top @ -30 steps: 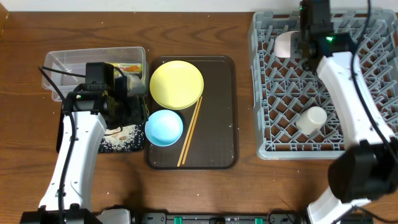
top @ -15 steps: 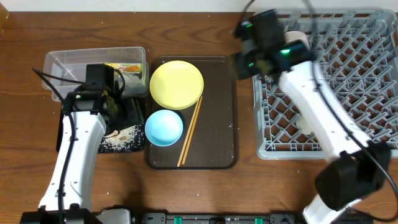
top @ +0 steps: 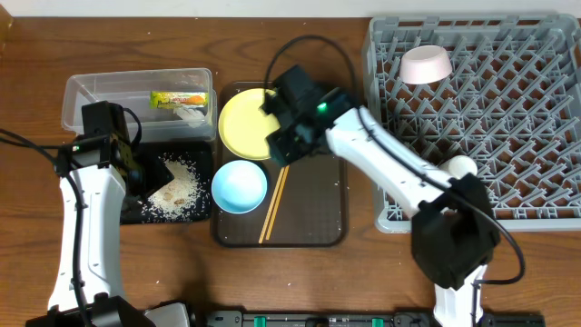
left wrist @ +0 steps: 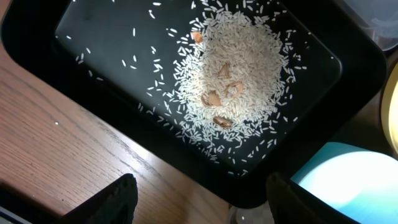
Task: Sort waste into correct bins and load items into the dishwasher rack
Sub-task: 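Move the right gripper to the blue bowl and grasp its rim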
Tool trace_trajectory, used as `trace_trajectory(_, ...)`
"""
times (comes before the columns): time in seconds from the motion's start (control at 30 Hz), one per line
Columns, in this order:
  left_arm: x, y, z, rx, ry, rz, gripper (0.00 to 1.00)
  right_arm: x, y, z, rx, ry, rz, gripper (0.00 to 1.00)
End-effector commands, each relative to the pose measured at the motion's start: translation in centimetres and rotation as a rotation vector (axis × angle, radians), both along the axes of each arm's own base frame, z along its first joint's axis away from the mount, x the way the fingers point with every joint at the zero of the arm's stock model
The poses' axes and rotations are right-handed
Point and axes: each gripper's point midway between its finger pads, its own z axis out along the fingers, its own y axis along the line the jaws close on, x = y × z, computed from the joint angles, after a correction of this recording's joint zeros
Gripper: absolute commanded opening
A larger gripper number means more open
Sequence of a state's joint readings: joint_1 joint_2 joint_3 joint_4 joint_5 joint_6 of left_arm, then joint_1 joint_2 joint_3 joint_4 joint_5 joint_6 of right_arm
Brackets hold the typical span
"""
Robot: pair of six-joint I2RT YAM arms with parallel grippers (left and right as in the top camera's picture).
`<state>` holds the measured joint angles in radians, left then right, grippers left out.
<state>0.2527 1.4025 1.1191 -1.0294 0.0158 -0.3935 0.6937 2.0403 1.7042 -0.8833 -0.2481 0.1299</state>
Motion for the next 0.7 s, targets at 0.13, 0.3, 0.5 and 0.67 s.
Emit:
trace_trajectory(0.13, 0.0, 0.4, 0.3, 0.015, -0.003, 0.019, 0.69, -3.5, 2.6, -4.2, -0.054, 0.114, 0.005, 0.5)
trace_trajectory(0.3, 0.0, 0.4, 0.3, 0.015, -0.003, 0.019, 0.69, -4.4, 3.2, -6.4, -0.083, 0.155, -0.007, 0.36)
trace_trajectory(0.5, 0.0, 0.2, 0.3, 0.004, -0.006, 0.017, 0.69, -3.8, 4.0, -6.3, -0.052, 0.126, -0.004, 0.08)
trace_trajectory(0.67, 0.0, 0.1, 0.3, 0.001, -0.007, 0.016, 0.69, -2.3, 3.4, -4.6, -0.031, 0.081, -0.032, 0.01)
